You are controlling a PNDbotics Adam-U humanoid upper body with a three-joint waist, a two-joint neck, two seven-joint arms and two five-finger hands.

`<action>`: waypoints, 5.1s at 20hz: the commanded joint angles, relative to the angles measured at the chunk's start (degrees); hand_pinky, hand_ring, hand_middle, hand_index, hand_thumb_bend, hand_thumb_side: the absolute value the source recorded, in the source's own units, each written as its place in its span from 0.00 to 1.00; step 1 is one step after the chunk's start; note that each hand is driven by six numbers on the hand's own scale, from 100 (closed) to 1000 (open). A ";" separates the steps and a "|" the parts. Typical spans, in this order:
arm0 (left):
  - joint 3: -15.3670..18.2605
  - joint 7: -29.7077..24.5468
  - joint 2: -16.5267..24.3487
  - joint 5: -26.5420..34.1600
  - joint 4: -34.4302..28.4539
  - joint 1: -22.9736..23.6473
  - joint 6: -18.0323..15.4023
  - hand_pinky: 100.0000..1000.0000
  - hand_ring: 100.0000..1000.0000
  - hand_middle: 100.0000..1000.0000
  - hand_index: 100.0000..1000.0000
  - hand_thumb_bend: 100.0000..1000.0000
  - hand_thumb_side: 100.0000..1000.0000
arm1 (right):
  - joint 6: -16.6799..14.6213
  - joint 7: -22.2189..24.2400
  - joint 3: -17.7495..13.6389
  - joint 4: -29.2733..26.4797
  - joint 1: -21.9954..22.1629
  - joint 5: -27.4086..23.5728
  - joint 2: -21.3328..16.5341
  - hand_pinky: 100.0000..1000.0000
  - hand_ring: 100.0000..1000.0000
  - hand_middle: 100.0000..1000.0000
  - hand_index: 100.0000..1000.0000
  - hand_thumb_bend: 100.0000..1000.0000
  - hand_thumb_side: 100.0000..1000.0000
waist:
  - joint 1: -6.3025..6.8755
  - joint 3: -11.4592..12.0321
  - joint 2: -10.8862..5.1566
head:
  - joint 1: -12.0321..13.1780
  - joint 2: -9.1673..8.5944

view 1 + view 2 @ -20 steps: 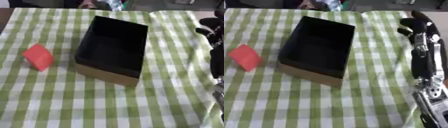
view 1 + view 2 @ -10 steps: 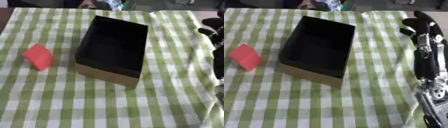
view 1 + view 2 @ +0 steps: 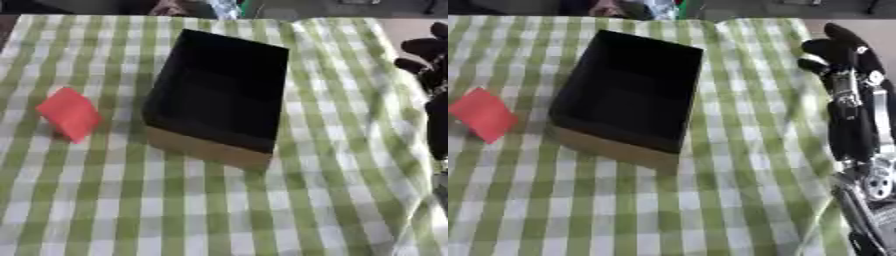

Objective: Pick up objects on the table and place them in the box.

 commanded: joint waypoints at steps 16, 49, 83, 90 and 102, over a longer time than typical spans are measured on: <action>-4.95 -23.55 -3.08 -7.65 15.16 -10.63 3.67 0.78 0.88 0.88 1.00 0.98 0.72 | 1.00 1.03 0.41 -0.97 -0.35 -0.28 -1.40 0.74 0.80 0.65 0.84 0.00 0.67 | 1.34 -0.43 -2.23 | 2.49 -0.42; -12.88 -34.95 -7.81 -9.01 20.41 -14.75 7.45 0.76 0.86 0.82 0.98 1.00 0.79 | 2.84 1.47 0.66 -0.97 -0.01 -0.50 -0.87 0.75 0.80 0.64 0.84 0.00 0.66 | 2.44 -0.28 -2.72 | 3.51 0.72; -15.07 -34.98 -10.44 -11.28 22.19 -14.99 6.25 0.58 0.48 0.37 0.54 0.42 0.65 | 4.16 1.35 0.74 -0.97 0.33 -0.28 0.23 0.75 0.80 0.64 0.85 0.00 0.65 | 2.63 -0.60 -2.41 | 4.61 2.09; -14.68 -32.21 -9.84 -11.79 20.19 -15.21 7.52 0.56 0.45 0.33 0.48 0.11 0.53 | 4.28 1.36 0.75 -0.97 0.41 -0.21 0.33 0.75 0.80 0.64 0.85 0.00 0.65 | 2.56 -0.61 -2.41 | 4.46 1.92; -10.00 -28.47 -11.70 -9.41 11.27 -19.84 9.39 0.57 0.42 0.31 0.45 0.00 0.37 | 2.65 1.52 0.65 -0.97 -0.83 -0.94 -1.08 0.75 0.80 0.64 0.84 0.00 0.66 | 2.39 -0.82 -2.04 | 4.11 1.17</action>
